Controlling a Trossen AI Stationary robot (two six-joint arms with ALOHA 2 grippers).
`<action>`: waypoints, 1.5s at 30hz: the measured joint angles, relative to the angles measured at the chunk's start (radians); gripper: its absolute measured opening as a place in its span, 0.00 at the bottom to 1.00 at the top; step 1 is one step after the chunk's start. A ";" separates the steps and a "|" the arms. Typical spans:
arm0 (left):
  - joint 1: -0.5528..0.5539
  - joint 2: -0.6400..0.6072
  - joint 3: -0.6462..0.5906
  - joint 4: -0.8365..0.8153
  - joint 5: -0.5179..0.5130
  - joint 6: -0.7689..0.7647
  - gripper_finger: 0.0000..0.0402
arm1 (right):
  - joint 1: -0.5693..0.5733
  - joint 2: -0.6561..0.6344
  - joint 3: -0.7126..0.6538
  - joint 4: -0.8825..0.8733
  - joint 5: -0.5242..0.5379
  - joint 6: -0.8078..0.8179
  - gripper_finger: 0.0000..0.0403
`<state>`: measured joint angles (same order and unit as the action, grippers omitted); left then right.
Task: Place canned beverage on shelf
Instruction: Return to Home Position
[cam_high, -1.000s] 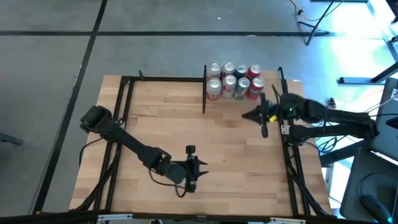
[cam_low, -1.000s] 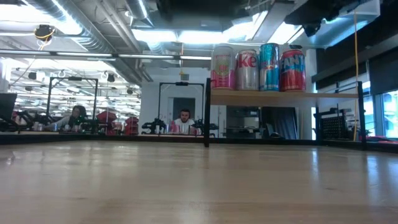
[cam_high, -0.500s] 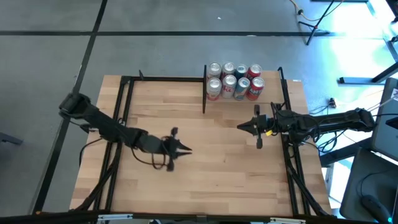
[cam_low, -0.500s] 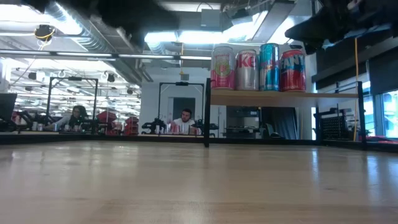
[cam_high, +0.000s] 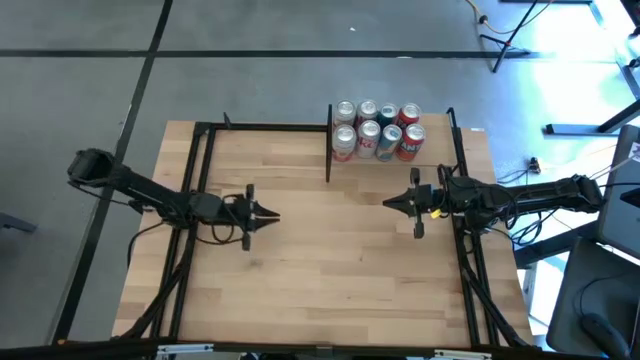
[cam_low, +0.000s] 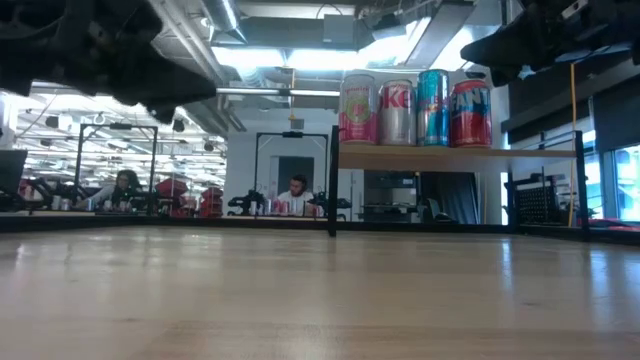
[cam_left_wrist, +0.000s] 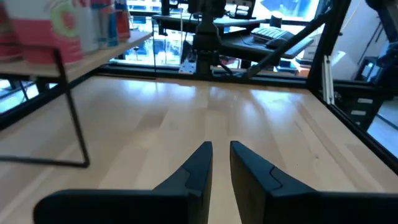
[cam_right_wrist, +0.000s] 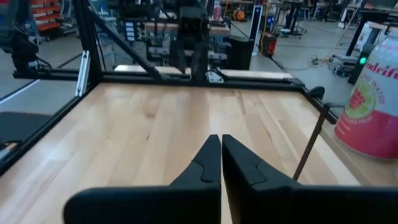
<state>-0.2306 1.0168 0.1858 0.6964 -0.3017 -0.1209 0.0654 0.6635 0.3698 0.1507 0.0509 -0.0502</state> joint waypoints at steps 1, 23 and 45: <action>0.011 -0.034 -0.023 -0.009 0.009 0.000 0.12 | 0.000 -0.006 0.000 -0.002 0.000 0.000 0.00; 0.087 -0.436 -0.170 -0.212 0.011 -0.034 0.12 | 0.000 -0.315 -0.261 -0.007 -0.033 0.080 0.00; 0.087 -0.687 -0.178 -0.449 0.031 -0.002 0.12 | 0.000 -0.408 -0.362 0.031 0.037 0.121 0.00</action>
<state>-0.1440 0.3299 0.0078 0.2469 -0.2708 -0.1224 0.0650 0.2558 0.0074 0.1814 0.0877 0.0711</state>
